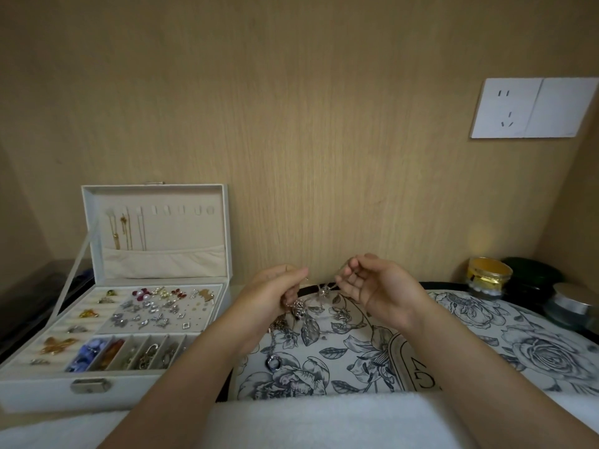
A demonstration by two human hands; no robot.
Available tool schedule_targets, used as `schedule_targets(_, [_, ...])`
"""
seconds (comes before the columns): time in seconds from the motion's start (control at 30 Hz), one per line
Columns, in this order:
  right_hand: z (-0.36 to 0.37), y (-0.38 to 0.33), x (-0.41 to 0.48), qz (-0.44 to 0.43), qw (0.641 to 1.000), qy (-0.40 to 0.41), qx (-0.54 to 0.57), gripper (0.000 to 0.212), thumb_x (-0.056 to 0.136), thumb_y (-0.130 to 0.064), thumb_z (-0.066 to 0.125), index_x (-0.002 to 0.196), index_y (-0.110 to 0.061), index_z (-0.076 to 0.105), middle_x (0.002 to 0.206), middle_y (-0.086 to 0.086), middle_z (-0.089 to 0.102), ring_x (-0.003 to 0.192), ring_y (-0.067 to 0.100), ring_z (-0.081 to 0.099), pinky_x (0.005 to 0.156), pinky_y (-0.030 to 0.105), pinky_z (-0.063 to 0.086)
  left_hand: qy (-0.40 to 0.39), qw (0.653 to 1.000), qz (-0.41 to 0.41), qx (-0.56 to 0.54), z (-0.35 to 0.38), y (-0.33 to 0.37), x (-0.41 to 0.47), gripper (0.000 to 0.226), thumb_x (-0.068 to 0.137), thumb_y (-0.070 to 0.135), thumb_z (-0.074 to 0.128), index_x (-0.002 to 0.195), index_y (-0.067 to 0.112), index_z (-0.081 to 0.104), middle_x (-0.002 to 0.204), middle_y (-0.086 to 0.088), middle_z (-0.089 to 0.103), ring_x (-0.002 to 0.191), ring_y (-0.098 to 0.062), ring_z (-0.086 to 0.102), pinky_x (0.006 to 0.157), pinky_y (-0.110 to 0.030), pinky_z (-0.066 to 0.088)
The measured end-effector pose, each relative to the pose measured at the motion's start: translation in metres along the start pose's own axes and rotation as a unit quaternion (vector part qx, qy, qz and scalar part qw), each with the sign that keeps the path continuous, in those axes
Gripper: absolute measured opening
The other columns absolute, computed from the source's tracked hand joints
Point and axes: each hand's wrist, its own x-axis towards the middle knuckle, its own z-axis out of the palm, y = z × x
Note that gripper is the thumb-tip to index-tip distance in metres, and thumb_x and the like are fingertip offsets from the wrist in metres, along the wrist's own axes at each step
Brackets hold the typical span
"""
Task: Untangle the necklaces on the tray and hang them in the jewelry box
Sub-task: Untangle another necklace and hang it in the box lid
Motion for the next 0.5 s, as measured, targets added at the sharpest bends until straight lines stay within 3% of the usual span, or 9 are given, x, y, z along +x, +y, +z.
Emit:
schedule_targets(0.1, [-0.003, -0.003, 0.001, 0.006, 0.999, 0.024, 0.045, 0.027, 0.100, -0.006, 0.044, 0.073, -0.009, 0.049, 0.066, 0.006, 0.049, 0.062, 0.018, 0.053, 0.080, 0.037, 0.054, -0.025, 0.998, -0.027, 0.041, -0.006, 0.004, -0.001, 0.023, 0.078, 0.041, 0.069, 0.073, 0.019, 0.068, 0.058, 0.006, 0.037, 0.055, -0.012, 0.033, 0.066, -0.025, 0.033])
schedule_targets(0.17, [-0.002, -0.003, 0.000, 0.006, 0.999, 0.018, 0.030, 0.024, 0.096, -0.001, 0.044, 0.075, -0.012, 0.043, 0.062, 0.004, 0.040, 0.054, 0.015, 0.044, 0.074, 0.035, 0.052, -0.040, 0.995, -0.038, 0.081, -0.009, 0.003, -0.001, 0.026, 0.081, 0.043, 0.070, 0.090, 0.019, 0.076, 0.064, 0.004, 0.050, 0.057, -0.010, 0.041, 0.071, -0.025, 0.037])
schedule_targets(0.23, [0.000, -0.001, -0.002, 0.000, 0.999, 0.014, -0.044, 0.024, 0.091, 0.010, 0.043, 0.087, -0.014, 0.041, 0.059, 0.001, 0.033, 0.050, 0.013, 0.037, 0.071, 0.034, 0.050, -0.026, 0.994, -0.020, 0.108, -0.008, 0.002, 0.000, 0.015, 0.090, 0.035, 0.068, 0.099, 0.027, 0.077, 0.087, 0.007, 0.070, 0.065, -0.008, 0.052, 0.078, -0.027, 0.042])
schedule_targets(0.3, [0.001, 0.002, -0.003, -0.010, 0.987, 0.028, -0.159, 0.035, 0.086, 0.020, 0.043, 0.100, -0.013, 0.047, 0.055, -0.001, 0.032, 0.046, 0.012, 0.037, 0.070, 0.037, 0.051, 0.004, 0.994, 0.002, 0.112, -0.006, 0.002, 0.001, 0.012, 0.088, 0.034, 0.069, 0.094, 0.027, 0.077, 0.095, 0.011, 0.073, 0.075, -0.012, 0.057, 0.092, -0.032, 0.043])
schedule_targets(0.33, [0.001, 0.004, -0.004, -0.013, 0.977, 0.037, -0.209, 0.038, 0.085, 0.022, 0.045, 0.103, -0.011, 0.051, 0.053, -0.002, 0.034, 0.044, 0.011, 0.040, 0.074, 0.040, 0.053, 0.016, 0.996, 0.015, 0.083, -0.006, 0.002, 0.001, 0.013, 0.084, 0.032, 0.070, 0.088, 0.021, 0.076, 0.085, 0.008, 0.072, 0.079, -0.016, 0.057, 0.096, -0.034, 0.041])
schedule_targets(0.4, [0.002, 0.008, -0.005, -0.010, 0.962, 0.054, -0.269, 0.034, 0.086, 0.020, 0.053, 0.105, -0.009, 0.057, 0.053, 0.000, 0.042, 0.043, 0.011, 0.046, 0.080, 0.044, 0.055, 0.025, 0.998, 0.035, -0.055, -0.004, 0.003, 0.003, 0.013, 0.078, 0.020, 0.065, 0.076, 0.008, 0.064, 0.067, 0.001, 0.059, 0.079, -0.020, 0.054, 0.089, -0.032, 0.041])
schedule_targets(0.5, [0.003, 0.011, -0.006, -0.018, 0.951, 0.069, -0.302, 0.018, 0.091, 0.005, 0.063, 0.103, -0.007, 0.061, 0.062, 0.001, 0.045, 0.042, 0.009, 0.038, 0.067, 0.037, 0.060, -0.005, 0.968, 0.018, -0.252, -0.005, 0.008, 0.002, 0.011, 0.081, 0.014, 0.053, 0.072, 0.007, 0.055, 0.058, -0.001, 0.040, 0.061, -0.018, 0.042, 0.078, -0.032, 0.041])
